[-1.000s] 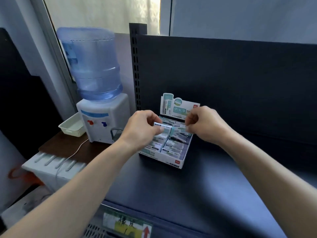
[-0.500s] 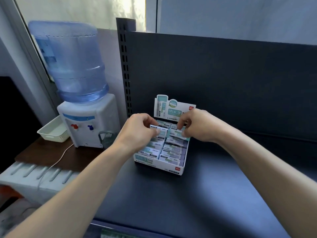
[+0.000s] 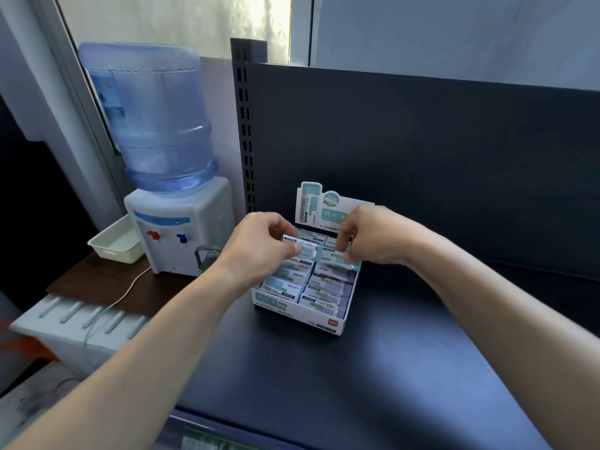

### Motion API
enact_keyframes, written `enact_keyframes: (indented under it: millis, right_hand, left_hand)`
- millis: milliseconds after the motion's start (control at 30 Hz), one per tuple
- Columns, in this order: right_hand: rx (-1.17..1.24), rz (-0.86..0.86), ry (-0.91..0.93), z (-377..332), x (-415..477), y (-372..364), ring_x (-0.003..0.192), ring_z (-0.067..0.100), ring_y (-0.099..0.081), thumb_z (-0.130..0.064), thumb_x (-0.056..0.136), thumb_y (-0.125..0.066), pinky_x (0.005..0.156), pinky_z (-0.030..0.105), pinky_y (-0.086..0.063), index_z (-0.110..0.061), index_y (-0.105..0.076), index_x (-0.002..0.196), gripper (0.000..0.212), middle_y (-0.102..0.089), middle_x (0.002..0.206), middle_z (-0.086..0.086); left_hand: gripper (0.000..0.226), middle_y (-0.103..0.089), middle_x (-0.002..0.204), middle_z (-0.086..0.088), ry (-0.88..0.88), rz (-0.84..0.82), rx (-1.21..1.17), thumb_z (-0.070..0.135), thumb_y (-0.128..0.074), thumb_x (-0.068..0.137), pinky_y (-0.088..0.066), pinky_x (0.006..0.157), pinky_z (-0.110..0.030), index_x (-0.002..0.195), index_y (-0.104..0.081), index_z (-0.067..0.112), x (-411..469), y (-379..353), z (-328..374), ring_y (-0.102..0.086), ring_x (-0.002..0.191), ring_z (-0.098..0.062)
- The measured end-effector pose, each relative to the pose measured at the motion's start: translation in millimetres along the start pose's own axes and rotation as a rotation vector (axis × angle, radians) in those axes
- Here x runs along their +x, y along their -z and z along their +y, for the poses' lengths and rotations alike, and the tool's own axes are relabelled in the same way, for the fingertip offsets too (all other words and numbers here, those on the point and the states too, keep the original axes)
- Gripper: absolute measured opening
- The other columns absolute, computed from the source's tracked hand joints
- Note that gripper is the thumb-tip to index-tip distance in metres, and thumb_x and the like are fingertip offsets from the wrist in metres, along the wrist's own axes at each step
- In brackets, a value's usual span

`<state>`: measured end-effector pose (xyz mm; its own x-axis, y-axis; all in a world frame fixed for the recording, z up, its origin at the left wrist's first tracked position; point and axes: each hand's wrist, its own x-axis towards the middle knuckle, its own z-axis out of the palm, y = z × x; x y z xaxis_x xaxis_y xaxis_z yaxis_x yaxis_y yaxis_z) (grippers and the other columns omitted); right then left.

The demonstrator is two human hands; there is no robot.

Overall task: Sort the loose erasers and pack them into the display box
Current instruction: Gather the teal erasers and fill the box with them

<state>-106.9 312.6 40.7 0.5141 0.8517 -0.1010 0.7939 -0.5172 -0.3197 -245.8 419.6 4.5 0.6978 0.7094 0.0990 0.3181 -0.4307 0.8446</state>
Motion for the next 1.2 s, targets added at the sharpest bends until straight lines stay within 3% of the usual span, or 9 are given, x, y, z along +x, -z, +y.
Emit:
enact_keyframes:
  millis: [267, 433, 600, 700, 800, 1000, 1100, 1200]
  right_hand:
    - [-0.049, -0.041, 0.023, -1.8, -2.5, 4.9, 0.065, 0.006, -0.051, -0.010, 0.079, -0.072, 0.051, 0.018, -0.038, -0.020, -0.070, 0.086, 0.012, -0.054, 0.070, -0.011]
    - [-0.065, -0.065, 0.002, -4.3, 1.7, 4.3, 0.069, 0.007, -0.050, -0.007, 0.082, -0.068, 0.052, 0.017, -0.036, -0.020, -0.071, 0.090, 0.016, -0.055, 0.075, -0.010]
    - [-0.019, -0.035, 0.030, -3.7, 2.9, -0.2, 0.071, 0.009, -0.051, -0.006, 0.080, -0.069, 0.053, 0.018, -0.038, -0.021, -0.068, 0.081, 0.014, -0.054, 0.071, -0.011]
    - [-0.027, -0.057, 0.035, -4.8, -1.4, 2.3, 0.067, 0.005, -0.051, -0.016, 0.078, -0.075, 0.054, 0.018, -0.039, -0.021, -0.070, 0.090, 0.014, -0.056, 0.073, -0.012]
    - [-0.088, -0.077, 0.038, -8.1, -5.1, 0.9, 0.076, 0.012, -0.055, -0.016, 0.076, -0.077, 0.054, 0.018, -0.039, -0.019, -0.068, 0.095, 0.021, -0.059, 0.081, -0.006]
    - [-0.135, -0.039, 0.074, -10.5, -3.5, -7.4, 0.080, 0.017, -0.056, -0.010, 0.076, -0.077, 0.056, 0.021, -0.043, -0.014, -0.067, 0.092, 0.020, -0.061, 0.085, -0.001]
    - [-0.121, -0.021, 0.076, -7.2, -4.5, -7.8, 0.081, 0.016, -0.057, -0.010, 0.077, -0.076, 0.067, 0.025, -0.047, -0.013, -0.070, 0.092, 0.017, -0.063, 0.085, -0.001]
    - [-0.090, 0.022, 0.064, -4.5, -6.8, -1.0, 0.079, 0.015, -0.058, -0.005, 0.081, -0.069, 0.067, 0.024, -0.045, -0.016, -0.071, 0.089, 0.013, -0.060, 0.083, -0.004]
  left_hand:
    - [0.009, -0.066, 0.077, -0.006, -0.051, -0.130, 0.076, 0.010, -0.075, 0.078, -0.059, 0.071, -0.039, 0.083, -0.068, 0.014, -5.1, -10.7, 10.5, -0.061, 0.070, -0.018]
    - [0.009, -0.064, 0.078, -0.001, -0.046, -0.164, 0.115, 0.011, -0.074, 0.079, -0.053, 0.062, -0.025, 0.086, -0.069, 0.013, -4.8, -15.0, 7.1, -0.058, 0.064, -0.013]
    - [0.007, -0.064, 0.077, -0.001, -0.035, -0.142, 0.115, 0.010, -0.072, 0.080, -0.050, 0.058, -0.023, 0.084, -0.069, 0.014, -4.6, -14.7, 5.4, -0.059, 0.066, -0.014]
    - [0.006, -0.064, 0.076, 0.002, -0.034, -0.136, 0.120, 0.011, -0.071, 0.081, -0.044, 0.052, -0.016, 0.086, -0.069, 0.014, -5.7, -13.2, 5.3, -0.059, 0.064, -0.010]
    - [0.008, -0.065, 0.078, 0.002, -0.037, -0.131, 0.128, 0.011, -0.071, 0.081, -0.044, 0.048, -0.013, 0.088, -0.070, 0.014, -6.5, -12.6, 6.2, -0.060, 0.064, -0.009]
    - [0.009, -0.067, 0.078, 0.000, -0.045, -0.139, 0.117, 0.009, -0.073, 0.079, -0.043, 0.054, -0.017, 0.085, -0.070, 0.014, -8.8, -9.1, 6.1, -0.061, 0.067, -0.013]
    - [0.009, -0.067, 0.078, -0.001, -0.059, -0.149, 0.128, 0.009, -0.074, 0.078, -0.046, 0.053, -0.018, 0.082, -0.070, 0.016, -8.9, -9.2, 7.9, -0.061, 0.063, -0.013]
    - [0.007, -0.068, 0.077, -0.001, -0.065, -0.169, 0.127, 0.013, -0.076, 0.077, -0.053, 0.061, -0.027, 0.081, -0.072, 0.016, -7.3, -12.9, 9.1, -0.060, 0.061, -0.013]
